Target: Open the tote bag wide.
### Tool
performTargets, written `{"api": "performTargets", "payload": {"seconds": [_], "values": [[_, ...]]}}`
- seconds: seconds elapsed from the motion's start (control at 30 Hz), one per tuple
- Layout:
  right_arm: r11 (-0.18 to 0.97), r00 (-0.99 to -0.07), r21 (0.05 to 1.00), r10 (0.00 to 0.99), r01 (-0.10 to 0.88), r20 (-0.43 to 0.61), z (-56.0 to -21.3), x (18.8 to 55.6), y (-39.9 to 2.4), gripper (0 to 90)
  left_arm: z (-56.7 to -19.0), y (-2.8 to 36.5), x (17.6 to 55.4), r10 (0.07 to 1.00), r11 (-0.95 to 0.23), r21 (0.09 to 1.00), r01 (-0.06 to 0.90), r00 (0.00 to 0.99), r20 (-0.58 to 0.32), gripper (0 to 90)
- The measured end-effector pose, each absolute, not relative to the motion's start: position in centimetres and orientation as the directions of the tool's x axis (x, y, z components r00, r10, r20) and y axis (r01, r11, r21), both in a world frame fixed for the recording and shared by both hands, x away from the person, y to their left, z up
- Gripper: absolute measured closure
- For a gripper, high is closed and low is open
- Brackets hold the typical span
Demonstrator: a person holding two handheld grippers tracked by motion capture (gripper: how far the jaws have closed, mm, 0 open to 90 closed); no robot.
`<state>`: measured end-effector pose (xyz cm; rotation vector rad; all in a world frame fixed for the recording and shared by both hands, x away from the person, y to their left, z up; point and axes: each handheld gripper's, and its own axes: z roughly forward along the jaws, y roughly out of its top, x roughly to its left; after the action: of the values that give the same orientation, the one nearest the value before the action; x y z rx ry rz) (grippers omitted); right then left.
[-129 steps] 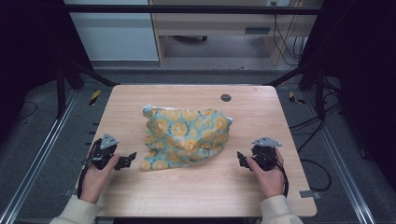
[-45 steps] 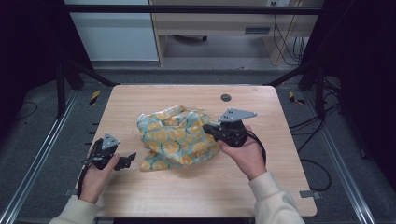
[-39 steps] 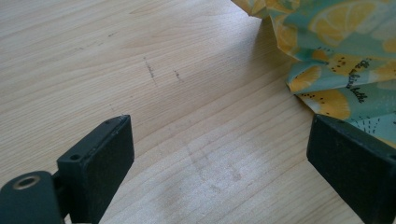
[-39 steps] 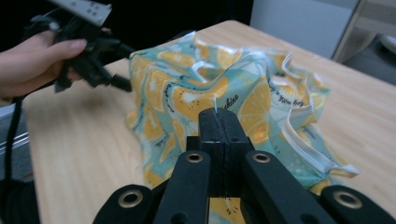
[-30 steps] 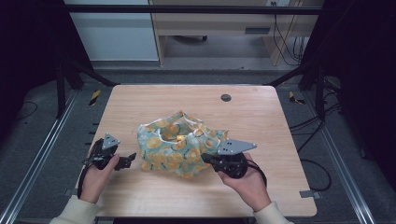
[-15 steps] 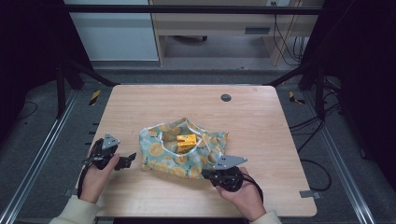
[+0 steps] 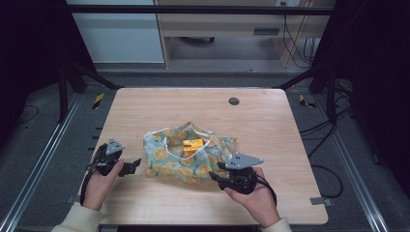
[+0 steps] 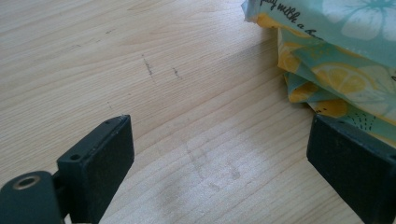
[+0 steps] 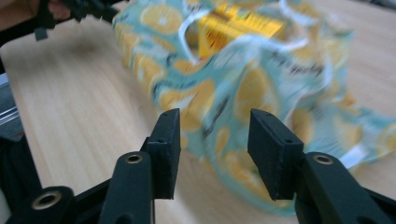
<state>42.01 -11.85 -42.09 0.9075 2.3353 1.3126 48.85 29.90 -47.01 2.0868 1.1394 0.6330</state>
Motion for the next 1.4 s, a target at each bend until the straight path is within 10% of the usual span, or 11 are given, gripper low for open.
{"api": "performTargets", "payload": {"seconds": [0.6,1.0,1.4], "values": [[0.395,-0.651,0.765,0.758,0.509,0.042,-41.6,50.6,-11.3,50.1,-42.7,29.8,49.5,0.839,-0.393,0.791,0.47,0.534,0.1,9.5],[0.406,-0.68,0.775,0.732,0.485,0.043,-41.4,50.6,-11.6,84.8,-38.9,24.3,54.8,0.712,-0.563,0.717,0.41,0.681,0.169,20.0],[0.398,-0.696,0.79,0.717,0.466,0.05,-41.1,50.7,-11.6,85.7,-41.2,22.0,58.4,0.672,-0.631,0.624,0.461,0.727,0.142,30.9]]}}
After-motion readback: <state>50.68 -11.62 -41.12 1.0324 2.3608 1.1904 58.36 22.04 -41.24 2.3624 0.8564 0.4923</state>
